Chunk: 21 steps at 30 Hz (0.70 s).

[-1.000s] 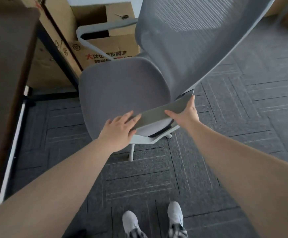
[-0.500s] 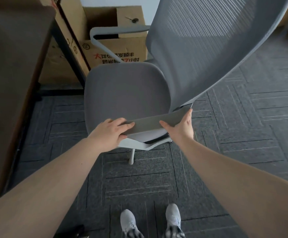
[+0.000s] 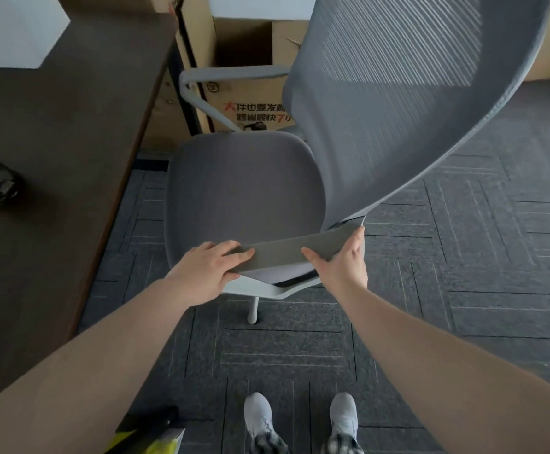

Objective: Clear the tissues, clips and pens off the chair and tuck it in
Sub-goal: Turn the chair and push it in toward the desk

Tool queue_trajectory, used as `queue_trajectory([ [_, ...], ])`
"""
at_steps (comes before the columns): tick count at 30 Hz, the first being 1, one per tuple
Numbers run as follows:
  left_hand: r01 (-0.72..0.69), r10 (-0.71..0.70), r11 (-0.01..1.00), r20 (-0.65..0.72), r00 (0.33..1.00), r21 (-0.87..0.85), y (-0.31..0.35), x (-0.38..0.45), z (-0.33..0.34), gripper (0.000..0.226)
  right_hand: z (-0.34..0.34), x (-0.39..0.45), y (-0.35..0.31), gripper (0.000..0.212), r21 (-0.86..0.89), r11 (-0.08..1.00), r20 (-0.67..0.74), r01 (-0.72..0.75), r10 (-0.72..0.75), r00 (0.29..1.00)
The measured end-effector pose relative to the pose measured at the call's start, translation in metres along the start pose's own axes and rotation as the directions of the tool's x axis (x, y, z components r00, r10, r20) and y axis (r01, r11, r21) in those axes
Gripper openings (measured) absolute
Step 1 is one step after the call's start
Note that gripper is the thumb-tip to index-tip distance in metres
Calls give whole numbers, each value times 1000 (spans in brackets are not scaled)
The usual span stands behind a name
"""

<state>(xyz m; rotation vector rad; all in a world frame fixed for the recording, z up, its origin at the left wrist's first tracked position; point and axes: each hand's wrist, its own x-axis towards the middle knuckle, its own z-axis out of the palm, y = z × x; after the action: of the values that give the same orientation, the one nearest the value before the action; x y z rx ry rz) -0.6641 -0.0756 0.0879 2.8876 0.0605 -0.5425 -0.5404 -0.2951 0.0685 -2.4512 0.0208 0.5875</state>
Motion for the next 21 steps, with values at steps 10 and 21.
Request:
queue_trajectory([
  [10,59,-58,998,14,998,-12,-58,-41,-3,51,61,-39,-43,126,-26,999,-8,22,-22,1000],
  [21,77,-77,997,16,997,21,-99,-60,-4,50,93,-68,-70,124,-25,1000,-11,11,-12,1000],
])
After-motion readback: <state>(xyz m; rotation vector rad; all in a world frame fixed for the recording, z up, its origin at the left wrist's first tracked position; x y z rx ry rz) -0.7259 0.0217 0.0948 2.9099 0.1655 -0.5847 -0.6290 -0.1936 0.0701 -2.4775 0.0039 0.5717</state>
